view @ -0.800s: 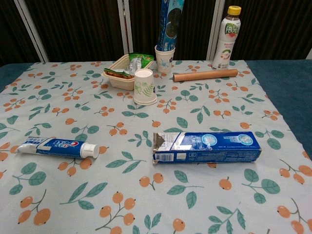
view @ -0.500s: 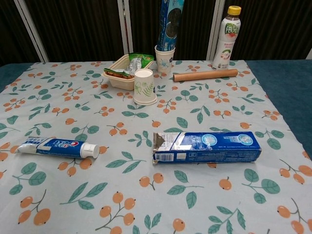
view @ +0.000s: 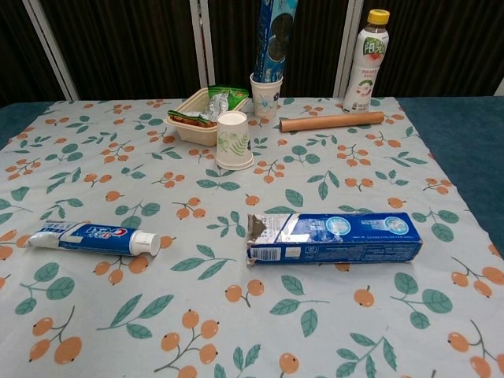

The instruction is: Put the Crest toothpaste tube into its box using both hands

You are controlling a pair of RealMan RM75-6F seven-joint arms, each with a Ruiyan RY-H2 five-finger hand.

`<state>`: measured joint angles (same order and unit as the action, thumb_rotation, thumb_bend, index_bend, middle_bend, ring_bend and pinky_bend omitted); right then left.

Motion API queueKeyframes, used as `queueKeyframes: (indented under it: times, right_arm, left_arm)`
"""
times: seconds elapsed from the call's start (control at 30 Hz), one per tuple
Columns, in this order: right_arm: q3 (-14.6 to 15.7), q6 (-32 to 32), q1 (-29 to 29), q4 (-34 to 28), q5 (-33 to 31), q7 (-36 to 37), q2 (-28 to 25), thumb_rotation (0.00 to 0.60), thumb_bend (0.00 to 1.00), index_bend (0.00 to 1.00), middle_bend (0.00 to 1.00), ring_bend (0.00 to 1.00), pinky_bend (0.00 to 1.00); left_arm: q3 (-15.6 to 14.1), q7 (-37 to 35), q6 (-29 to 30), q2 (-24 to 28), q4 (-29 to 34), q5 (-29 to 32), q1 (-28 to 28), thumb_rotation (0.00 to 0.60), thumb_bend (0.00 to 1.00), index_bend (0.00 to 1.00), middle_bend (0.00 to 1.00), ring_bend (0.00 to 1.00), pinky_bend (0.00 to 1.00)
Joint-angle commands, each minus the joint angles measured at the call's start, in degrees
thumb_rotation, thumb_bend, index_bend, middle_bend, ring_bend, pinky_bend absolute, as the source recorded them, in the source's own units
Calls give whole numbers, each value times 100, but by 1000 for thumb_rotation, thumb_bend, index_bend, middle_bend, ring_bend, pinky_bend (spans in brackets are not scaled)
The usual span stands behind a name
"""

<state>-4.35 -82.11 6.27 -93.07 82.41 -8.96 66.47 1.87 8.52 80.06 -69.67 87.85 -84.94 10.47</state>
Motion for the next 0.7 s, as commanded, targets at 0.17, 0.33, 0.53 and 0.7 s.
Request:
queueKeyframes:
  times: [0.17, 0.33, 0.53, 0.7]
  right_arm:
    - [-32, 73, 132, -179, 182, 130, -12, 600, 389, 0, 21, 0, 36]
    - [-72, 567, 458, -617, 203, 50, -70, 600, 370, 0, 46, 1, 49]
    - [-234, 1580, 1109, -1533, -241, -674, 8, 600, 369, 0, 94, 35, 93]
    - [-319, 2121, 1559, -1883, -784, -1378, 515, 600, 370, 0, 94, 35, 93]
  left_arm:
    - [17, -27, 34, 10, 30, 7, -12, 600, 0, 0, 0, 0, 43]
    - [14, -36, 10, 19, 47, 18, -7, 600, 0, 0, 0, 0, 43]
    - [18, -79, -30, 32, 31, 41, 4, 600, 0, 0, 0, 0, 42]
    - [26, -100, -66, 42, 32, 66, 18, 600, 0, 0, 0, 0, 42]
